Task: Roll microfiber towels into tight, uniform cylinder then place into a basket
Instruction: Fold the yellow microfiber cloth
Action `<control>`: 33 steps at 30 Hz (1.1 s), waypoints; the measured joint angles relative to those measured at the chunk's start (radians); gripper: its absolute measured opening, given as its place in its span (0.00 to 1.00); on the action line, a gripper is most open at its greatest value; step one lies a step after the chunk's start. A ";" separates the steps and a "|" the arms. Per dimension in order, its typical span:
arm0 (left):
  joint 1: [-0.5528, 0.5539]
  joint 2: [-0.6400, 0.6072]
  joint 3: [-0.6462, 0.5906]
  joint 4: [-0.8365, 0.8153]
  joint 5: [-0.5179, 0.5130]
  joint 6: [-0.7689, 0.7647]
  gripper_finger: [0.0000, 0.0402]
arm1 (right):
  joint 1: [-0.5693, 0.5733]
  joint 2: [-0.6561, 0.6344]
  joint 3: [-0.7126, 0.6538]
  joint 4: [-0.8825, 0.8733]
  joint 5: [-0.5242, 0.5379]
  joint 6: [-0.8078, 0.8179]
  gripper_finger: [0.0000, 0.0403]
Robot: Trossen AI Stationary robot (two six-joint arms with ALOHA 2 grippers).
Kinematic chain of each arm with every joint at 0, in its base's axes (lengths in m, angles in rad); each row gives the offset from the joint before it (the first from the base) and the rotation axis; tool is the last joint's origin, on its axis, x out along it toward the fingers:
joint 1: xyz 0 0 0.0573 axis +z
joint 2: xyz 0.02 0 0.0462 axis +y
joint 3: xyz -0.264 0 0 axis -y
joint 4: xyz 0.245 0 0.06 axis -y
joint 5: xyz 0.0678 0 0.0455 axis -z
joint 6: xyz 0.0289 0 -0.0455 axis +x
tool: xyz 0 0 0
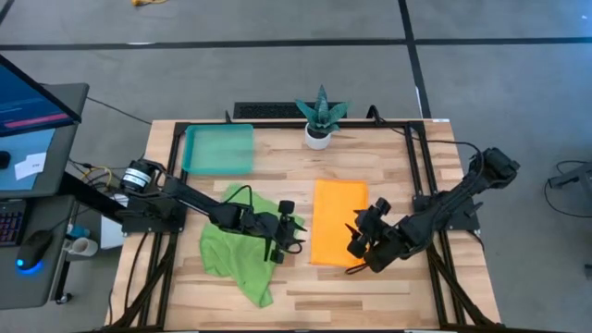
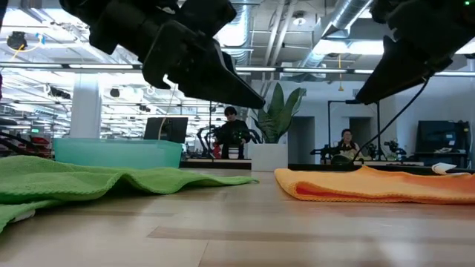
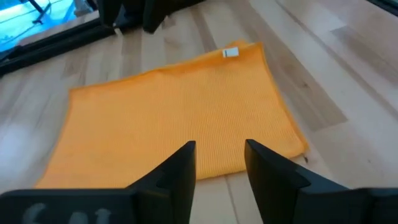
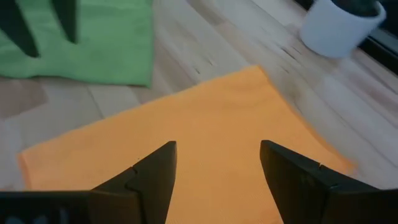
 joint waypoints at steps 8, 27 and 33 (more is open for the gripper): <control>-0.028 0.000 0.000 -0.016 0.096 0.056 0.46 | 0.078 0.000 0.000 0.145 -0.023 -0.144 0.63; -0.097 0.048 0.019 0.085 0.083 0.178 0.46 | 0.318 0.138 0.000 0.207 -0.055 0.046 0.63; -0.097 0.186 0.122 0.068 0.065 0.242 0.46 | 0.349 0.106 0.001 0.192 -0.091 -0.001 0.63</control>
